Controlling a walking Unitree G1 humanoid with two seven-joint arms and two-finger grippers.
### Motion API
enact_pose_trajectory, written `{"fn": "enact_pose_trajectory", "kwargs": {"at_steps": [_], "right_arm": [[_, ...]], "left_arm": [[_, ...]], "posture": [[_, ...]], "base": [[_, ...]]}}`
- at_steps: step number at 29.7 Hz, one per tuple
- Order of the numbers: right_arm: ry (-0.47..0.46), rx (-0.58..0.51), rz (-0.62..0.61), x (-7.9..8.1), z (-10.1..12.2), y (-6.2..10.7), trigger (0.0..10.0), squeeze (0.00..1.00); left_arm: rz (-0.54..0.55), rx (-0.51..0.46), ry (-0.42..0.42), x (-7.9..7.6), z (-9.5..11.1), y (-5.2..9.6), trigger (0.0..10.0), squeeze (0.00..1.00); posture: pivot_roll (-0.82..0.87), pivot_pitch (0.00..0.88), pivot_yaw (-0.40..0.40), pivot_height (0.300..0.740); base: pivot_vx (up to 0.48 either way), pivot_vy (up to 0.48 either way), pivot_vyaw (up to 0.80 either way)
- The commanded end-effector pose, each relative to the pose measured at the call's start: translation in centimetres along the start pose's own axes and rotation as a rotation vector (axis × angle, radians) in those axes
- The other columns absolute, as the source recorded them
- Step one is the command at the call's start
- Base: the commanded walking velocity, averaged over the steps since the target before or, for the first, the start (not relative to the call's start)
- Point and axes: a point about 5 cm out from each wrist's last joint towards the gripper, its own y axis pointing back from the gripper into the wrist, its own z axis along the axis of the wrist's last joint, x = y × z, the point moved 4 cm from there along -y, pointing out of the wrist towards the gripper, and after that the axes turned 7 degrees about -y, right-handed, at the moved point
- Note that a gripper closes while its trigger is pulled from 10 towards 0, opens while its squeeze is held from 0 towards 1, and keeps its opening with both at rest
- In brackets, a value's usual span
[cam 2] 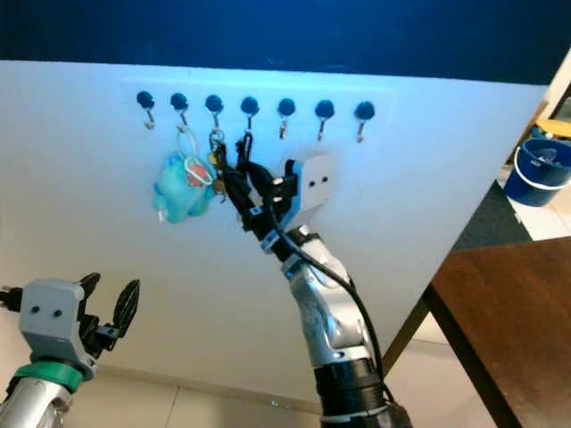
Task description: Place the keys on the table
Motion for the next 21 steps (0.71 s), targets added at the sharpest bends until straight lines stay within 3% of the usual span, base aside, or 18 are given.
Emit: {"fn": "enact_pose_trajectory", "kwargs": {"at_steps": [1,10,21], "right_arm": [[-0.004,0.015,-0.009,0.0,-0.4,0.3,10.0,0.0],[-0.009,0.007,-0.007,0.3,-1.0,1.3,10.0,0.0],[-0.033,-0.012,-0.006,0.3,-1.1,-0.3,10.0,0.0]], "left_arm": [[0.001,0.011,-0.011,0.1,-0.1,0.3,10.0,0.0],[0.01,0.019,-0.011,0.1,-0.5,0.8,10.0,0.0],[0.011,0.007,-0.012,0.2,-0.4,0.1,10.0,0.0]], "posture": [[-0.12,0.124,0.106,0.74],[-0.13,0.086,0.103,0.74],[-0.12,0.071,0.108,0.74]], "base": [[0.0,0.0,0.0],[0.0,0.0,0.0],[0.0,0.0,0.0]]}}
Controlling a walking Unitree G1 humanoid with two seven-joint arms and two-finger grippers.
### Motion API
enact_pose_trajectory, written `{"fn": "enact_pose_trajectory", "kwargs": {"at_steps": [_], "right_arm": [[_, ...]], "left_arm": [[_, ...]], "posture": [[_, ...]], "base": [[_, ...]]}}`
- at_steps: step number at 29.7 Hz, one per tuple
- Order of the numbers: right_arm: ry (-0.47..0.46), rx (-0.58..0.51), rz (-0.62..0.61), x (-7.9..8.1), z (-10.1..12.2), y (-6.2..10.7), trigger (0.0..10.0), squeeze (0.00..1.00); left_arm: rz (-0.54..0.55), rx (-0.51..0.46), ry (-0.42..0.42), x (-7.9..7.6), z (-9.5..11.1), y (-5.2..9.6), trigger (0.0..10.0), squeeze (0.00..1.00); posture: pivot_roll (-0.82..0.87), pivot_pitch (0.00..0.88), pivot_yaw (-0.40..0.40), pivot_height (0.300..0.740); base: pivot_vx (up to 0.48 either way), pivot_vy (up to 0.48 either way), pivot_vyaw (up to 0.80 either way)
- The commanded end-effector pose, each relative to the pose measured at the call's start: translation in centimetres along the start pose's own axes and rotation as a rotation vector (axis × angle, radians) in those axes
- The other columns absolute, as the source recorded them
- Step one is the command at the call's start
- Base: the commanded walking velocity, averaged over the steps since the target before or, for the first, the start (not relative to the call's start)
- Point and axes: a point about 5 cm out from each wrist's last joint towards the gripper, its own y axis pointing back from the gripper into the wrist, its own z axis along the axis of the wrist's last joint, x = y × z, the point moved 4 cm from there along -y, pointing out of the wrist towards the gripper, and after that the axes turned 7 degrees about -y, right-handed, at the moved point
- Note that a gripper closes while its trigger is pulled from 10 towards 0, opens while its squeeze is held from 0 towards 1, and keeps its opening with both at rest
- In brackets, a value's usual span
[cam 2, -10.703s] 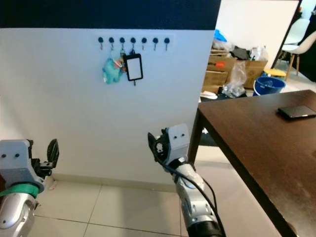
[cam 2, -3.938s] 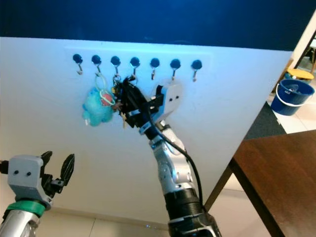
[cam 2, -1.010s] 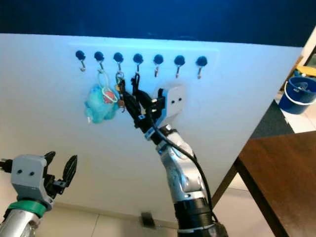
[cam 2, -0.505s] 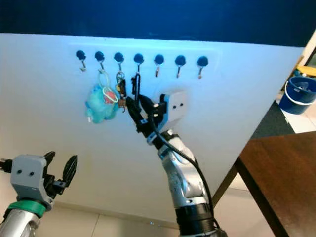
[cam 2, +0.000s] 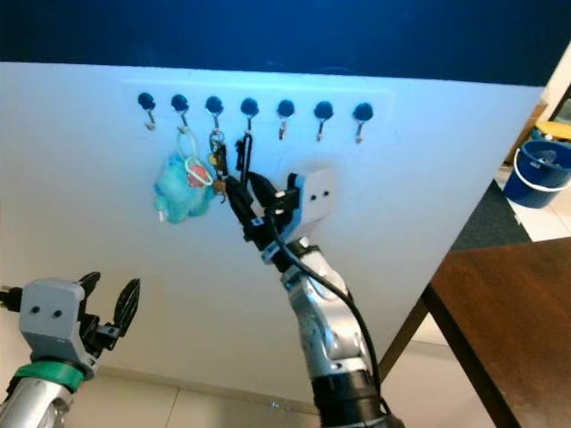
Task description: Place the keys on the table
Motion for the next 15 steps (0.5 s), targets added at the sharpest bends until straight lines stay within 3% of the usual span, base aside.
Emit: {"fn": "enact_pose_trajectory", "kwargs": {"at_steps": [1,15], "right_arm": [[-0.004,-0.004,0.006,0.2,0.0,-0.4,10.0,0.0],[-0.034,-0.034,-0.03,0.2,0.4,-1.8,10.0,0.0]], "left_arm": [[0.006,0.022,-0.01,0.2,-0.6,0.2,10.0,0.0],[0.021,0.022,-0.009,0.4,-0.6,0.3,10.0,0.0]], "posture": [[-0.12,0.071,0.108,0.74],[-0.11,0.085,0.096,0.74]], "base": [[0.0,0.0,0.0],[0.0,0.0,0.0]]}}
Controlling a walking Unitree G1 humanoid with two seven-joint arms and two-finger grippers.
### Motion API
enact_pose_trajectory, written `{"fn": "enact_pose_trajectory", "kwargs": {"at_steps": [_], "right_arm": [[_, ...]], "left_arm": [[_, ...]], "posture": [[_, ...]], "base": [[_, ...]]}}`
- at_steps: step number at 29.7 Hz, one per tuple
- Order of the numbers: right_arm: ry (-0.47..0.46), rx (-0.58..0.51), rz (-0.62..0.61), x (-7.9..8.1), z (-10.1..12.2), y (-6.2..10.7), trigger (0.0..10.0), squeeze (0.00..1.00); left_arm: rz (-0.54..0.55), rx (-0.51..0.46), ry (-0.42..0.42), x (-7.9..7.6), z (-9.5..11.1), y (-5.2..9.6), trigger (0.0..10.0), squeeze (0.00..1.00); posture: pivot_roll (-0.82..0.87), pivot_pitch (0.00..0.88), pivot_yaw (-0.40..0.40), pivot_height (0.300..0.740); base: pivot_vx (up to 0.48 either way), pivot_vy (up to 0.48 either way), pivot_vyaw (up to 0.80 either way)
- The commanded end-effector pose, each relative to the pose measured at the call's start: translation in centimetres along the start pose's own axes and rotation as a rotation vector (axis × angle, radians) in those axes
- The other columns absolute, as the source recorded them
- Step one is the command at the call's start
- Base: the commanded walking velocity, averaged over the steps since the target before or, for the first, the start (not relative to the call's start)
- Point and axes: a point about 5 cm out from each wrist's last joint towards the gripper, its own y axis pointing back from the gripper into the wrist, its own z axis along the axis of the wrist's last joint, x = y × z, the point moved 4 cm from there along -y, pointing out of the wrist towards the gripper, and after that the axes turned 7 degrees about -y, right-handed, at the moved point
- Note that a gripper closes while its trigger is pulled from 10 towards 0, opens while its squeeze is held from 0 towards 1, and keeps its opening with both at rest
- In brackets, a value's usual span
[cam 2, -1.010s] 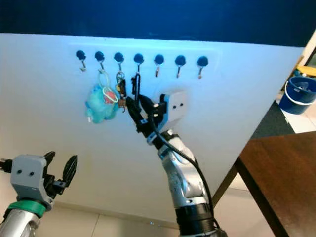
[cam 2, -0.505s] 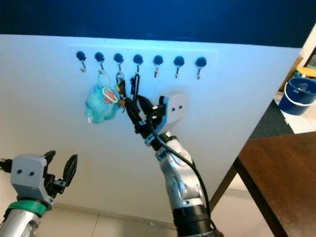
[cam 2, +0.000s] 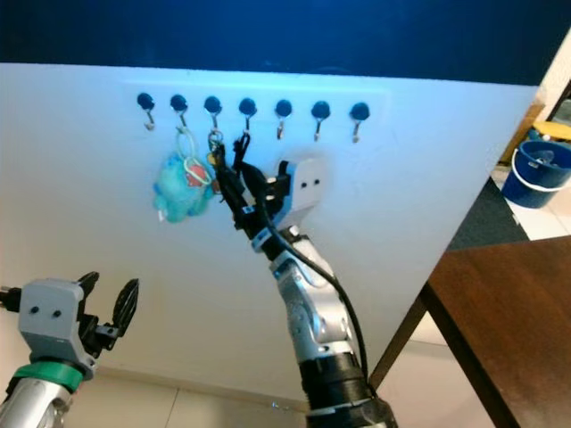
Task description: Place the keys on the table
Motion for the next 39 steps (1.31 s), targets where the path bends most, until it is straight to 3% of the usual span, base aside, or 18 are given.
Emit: {"fn": "enact_pose_trajectory", "kwargs": {"at_steps": [1,2,3,4,10,11,15,21,24,28,32,39], "right_arm": [[-0.004,-0.013,0.002,0.3,0.2,-0.4,10.0,0.0],[-0.007,-0.016,-0.004,0.2,0.3,-0.4,0.7,0.0],[-0.007,-0.016,-0.004,0.2,0.3,-0.4,0.7,0.0],[-0.008,-0.018,-0.01,0.0,0.3,-0.4,0.0,0.0],[-0.008,-0.025,-0.027,-0.4,0.6,-0.3,0.0,0.0],[-0.009,-0.031,-0.033,-0.6,0.8,-0.4,0.0,0.0],[-0.007,-0.042,-0.037,-0.6,1.0,-0.5,0.0,0.0],[0.01,-0.067,-0.034,-0.4,1.5,-0.6,0.0,0.0],[0.069,-0.16,0.021,1.3,3.1,-0.6,0.0,0.0],[0.069,-0.16,0.021,1.3,3.1,-0.6,0.0,0.0],[0.113,-0.239,0.042,2.7,4.4,-0.5,0.0,0.0],[0.15,-0.276,0.056,3.4,4.9,-0.2,0.0,0.0]], "left_arm": [[0.015,0.015,-0.009,0.3,-0.4,0.3,10.0,0.0],[0.015,0.015,-0.008,0.3,-0.4,0.3,10.0,0.0],[0.015,0.015,-0.008,0.3,-0.4,0.3,10.0,0.0],[0.015,0.015,-0.007,0.3,-0.4,0.3,10.0,0.0],[0.001,-0.005,0.022,0.0,-0.1,0.2,10.0,0.0],[-0.09,-0.063,0.086,-1.4,1.2,0.4,10.0,0.0],[-0.163,-0.114,0.133,-2.5,2.5,0.9,10.0,0.0],[-0.166,-0.138,0.144,-2.6,3.3,0.8,10.0,0.0],[-0.103,-0.155,0.139,-1.5,3.6,0.2,10.0,0.0],[-0.103,-0.155,0.139,-1.5,3.6,0.2,10.0,0.0],[-0.122,-0.169,0.141,-1.7,4.0,0.2,10.0,0.0],[-0.145,-0.169,0.149,-2.1,4.2,0.4,10.0,0.0]], "posture": [[-0.11,0.085,0.096,0.74],[-0.11,0.087,0.098,0.74],[-0.11,0.087,0.098,0.74],[-0.11,0.087,0.098,0.74],[-0.12,0.086,0.099,0.74],[-0.12,0.086,0.099,0.74],[-0.12,0.086,0.099,0.74],[-0.12,0.096,0.102,0.74],[-0.12,0.096,0.102,0.74],[-0.12,0.096,0.102,0.74],[-0.13,0.099,0.102,0.74],[-0.13,0.106,0.105,0.74]], "base": [[0.0,0.0,0.0],[0.0,0.0,0.0],[0.0,0.0,0.0],[0.0,0.0,0.0],[0.0,0.0,0.0],[0.0,0.0,0.0],[0.0,0.0,0.0],[0.0,0.0,0.0],[0.0,0.0,0.0],[0.0,0.0,0.0],[0.0,0.0,0.0],[0.0,0.0,0.0]]}}
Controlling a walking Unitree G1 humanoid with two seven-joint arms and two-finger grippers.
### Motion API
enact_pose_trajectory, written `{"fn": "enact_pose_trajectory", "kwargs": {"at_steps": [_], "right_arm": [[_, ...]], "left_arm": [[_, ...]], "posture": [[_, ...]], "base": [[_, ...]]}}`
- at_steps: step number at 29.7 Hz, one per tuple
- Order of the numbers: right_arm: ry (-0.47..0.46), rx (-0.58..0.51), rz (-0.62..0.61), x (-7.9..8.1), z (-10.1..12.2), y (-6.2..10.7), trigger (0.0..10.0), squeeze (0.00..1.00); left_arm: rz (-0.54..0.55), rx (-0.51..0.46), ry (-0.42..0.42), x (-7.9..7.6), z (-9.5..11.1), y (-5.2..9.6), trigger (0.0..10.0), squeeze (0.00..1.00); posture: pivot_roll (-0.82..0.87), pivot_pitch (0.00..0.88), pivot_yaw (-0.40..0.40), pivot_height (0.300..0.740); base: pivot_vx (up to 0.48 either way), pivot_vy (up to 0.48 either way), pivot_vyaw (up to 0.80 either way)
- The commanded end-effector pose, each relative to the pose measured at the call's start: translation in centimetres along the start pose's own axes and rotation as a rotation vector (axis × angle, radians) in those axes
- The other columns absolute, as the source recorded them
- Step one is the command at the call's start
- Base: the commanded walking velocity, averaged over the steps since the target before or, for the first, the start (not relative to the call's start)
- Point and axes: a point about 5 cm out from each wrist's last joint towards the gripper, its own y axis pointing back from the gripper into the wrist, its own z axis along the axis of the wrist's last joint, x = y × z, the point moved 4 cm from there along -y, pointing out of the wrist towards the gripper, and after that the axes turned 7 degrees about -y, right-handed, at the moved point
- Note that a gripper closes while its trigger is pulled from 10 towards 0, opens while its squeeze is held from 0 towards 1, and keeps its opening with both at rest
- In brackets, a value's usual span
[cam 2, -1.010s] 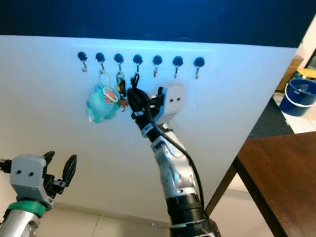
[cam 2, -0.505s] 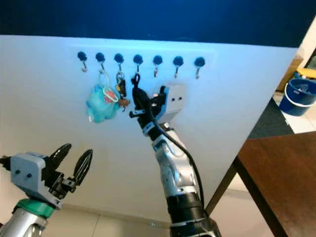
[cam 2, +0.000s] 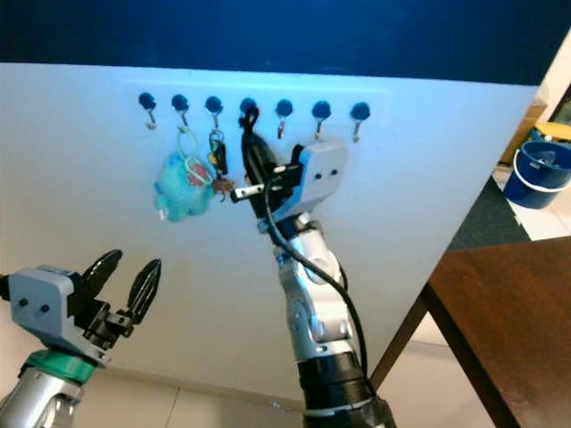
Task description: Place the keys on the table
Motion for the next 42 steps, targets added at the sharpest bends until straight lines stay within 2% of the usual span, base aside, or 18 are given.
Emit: {"fn": "enact_pose_trajectory", "kwargs": {"at_steps": [1,4,11,15,20,23,24,25,26,27,29,30,31,32,33,35,38,42], "right_arm": [[-0.003,-0.038,0.025,1.2,0.4,-0.2,0.0,0.0],[0.047,-0.047,0.099,2.4,0.7,-0.4,0.0,0.0],[0.076,-0.027,0.197,4.3,0.4,-0.2,0.0,0.0],[0.027,0.03,0.205,4.5,-0.7,0.5,0.0,0.0],[0.02,0.071,0.195,4.0,-1.5,1.4,0.0,0.0],[0.028,0.215,0.136,1.4,-3.0,6.8,0.0,0.0],[0.028,0.215,0.136,1.4,-3.0,6.8,0.0,0.0],[0.037,0.289,0.108,0.4,-3.3,9.9,0.0,0.0],[0.037,0.317,0.088,0.0,-3.4,11.0,0.0,0.0],[0.037,0.317,0.088,0.0,-3.4,11.0,0.0,0.0],[0.039,0.369,0.003,-1.3,-3.9,12.9,0.0,0.0],[0.039,0.369,0.003,-1.3,-3.9,12.9,0.0,0.0],[0.044,0.39,-0.087,-2.6,-4.4,13.4,4.1,0.0],[0.04,0.423,-0.208,-4.3,-5.3,14.1,10.0,0.0],[0.028,0.445,-0.299,-5.6,-6.0,14.5,10.0,0.0],[0.029,0.448,-0.347,-6.3,-6.4,14.6,10.0,0.0],[0.043,0.456,-0.36,-6.8,-6.8,14.0,10.0,0.0],[0.047,0.461,-0.358,-6.8,-6.7,13.9,10.0,0.0]], "left_arm": [[-0.006,0.012,-0.001,0.0,0.0,0.3,10.0,0.0],[-0.018,0.012,-0.003,-0.1,0.0,0.2,10.0,0.0],[-0.013,0.016,-0.009,-0.1,-0.1,0.4,10.0,0.0],[0.003,0.015,-0.011,0.0,-0.1,0.4,10.0,0.0],[0.018,0.019,-0.017,0.1,-0.2,0.6,10.0,0.0],[0.087,0.067,0.001,0.8,-1.1,2.0,10.0,0.0],[0.087,0.067,0.001,0.8,-1.1,2.0,10.0,0.0],[0.089,0.105,0.001,0.6,-1.8,3.1,10.0,0.0],[0.09,0.121,0.0,0.6,-2.1,3.5,10.0,0.0],[0.09,0.121,0.0,0.6,-2.1,3.5,10.0,0.0],[0.107,0.153,-0.003,0.7,-2.7,4.1,10.0,0.0],[0.107,0.153,-0.003,0.7,-2.7,4.1,10.0,0.0],[0.14,0.18,-0.014,1.1,-3.3,4.3,10.0,0.0],[0.189,0.227,-0.043,1.7,-4.2,4.3,10.0,0.0],[0.23,0.253,-0.068,2.2,-4.9,4.2,10.0,0.0],[0.265,0.273,-0.105,2.8,-5.3,3.9,10.0,0.0],[0.303,0.282,-0.144,3.6,-5.4,3.0,10.0,0.0],[0.315,0.285,-0.152,3.9,-5.5,2.8,10.0,0.0]], "posture": [[-0.13,0.106,0.105,0.74],[-0.13,0.104,0.104,0.74],[-0.14,0.096,0.094,0.74],[-0.14,0.089,0.086,0.74],[-0.14,0.085,0.084,0.74],[-0.13,0.079,0.079,0.74],[-0.13,0.079,0.079,0.74],[-0.15,0.079,0.083,0.74],[-0.15,0.079,0.083,0.74],[-0.15,0.079,0.083,0.74],[-0.16,0.077,0.088,0.74],[-0.16,0.077,0.088,0.74],[-0.16,0.073,0.094,0.74],[-0.16,0.07,0.096,0.74],[-0.16,0.066,0.099,0.74],[-0.15,0.064,0.1,0.74],[-0.15,0.057,0.105,0.74],[-0.15,0.057,0.105,0.74]], "base": [[0.0,0.0,0.0],[0.0,0.0,0.0],[0.0,0.0,0.0],[0.0,0.0,0.0],[0.0,0.0,0.0],[0.0,0.0,0.0],[0.0,0.0,0.0],[0.0,0.0,0.0],[0.0,0.0,0.0],[0.0,0.0,0.0],[0.0,0.0,0.0],[0.0,0.0,0.0],[0.0,0.0,0.0],[0.0,0.0,0.0],[0.0,0.0,0.0],[0.0,0.0,0.0],[0.0,0.0,0.0],[0.0,0.0,0.0]]}}
